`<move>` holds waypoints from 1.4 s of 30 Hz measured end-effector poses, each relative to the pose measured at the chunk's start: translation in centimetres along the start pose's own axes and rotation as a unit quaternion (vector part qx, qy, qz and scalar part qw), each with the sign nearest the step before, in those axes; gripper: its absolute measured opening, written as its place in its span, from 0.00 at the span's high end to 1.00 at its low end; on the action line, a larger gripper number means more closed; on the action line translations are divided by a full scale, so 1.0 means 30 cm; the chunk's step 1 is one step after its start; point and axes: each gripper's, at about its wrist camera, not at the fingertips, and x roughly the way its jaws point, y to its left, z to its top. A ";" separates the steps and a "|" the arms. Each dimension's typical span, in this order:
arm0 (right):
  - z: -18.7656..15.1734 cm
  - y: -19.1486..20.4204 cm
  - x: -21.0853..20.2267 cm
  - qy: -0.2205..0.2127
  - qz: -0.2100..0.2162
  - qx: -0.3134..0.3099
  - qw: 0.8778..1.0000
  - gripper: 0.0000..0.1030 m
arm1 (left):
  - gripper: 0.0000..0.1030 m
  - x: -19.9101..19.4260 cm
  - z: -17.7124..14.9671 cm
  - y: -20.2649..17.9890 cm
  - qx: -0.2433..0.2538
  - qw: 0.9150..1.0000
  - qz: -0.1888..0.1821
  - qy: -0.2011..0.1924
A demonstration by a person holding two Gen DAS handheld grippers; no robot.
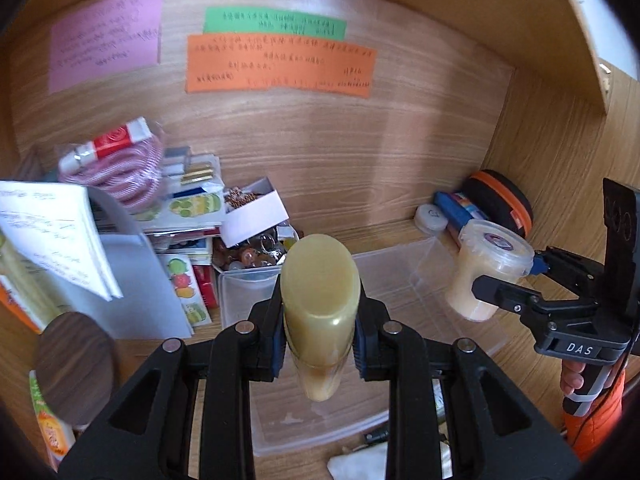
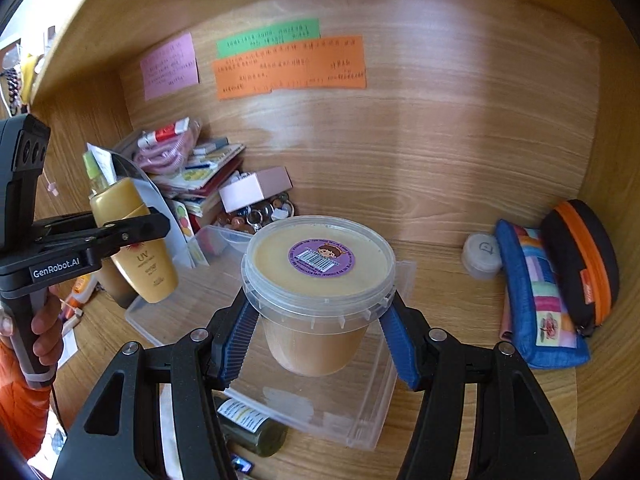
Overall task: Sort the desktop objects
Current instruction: 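Carry the cream tub and yellow bottle with both tools over the clear box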
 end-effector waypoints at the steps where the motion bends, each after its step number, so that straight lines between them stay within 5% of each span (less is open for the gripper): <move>1: 0.002 -0.002 0.014 0.005 0.000 0.000 1.000 0.45 | 0.75 0.017 0.003 0.002 0.001 1.000 0.001 0.004; 17: -0.010 -0.002 0.226 0.091 -0.013 -0.042 0.995 0.45 | 0.75 0.257 -0.033 0.040 0.013 0.996 0.029 0.088; 42: -0.015 0.041 0.367 0.191 -0.053 -0.127 0.972 0.45 | 0.73 0.312 -0.072 0.049 0.038 0.989 0.091 0.112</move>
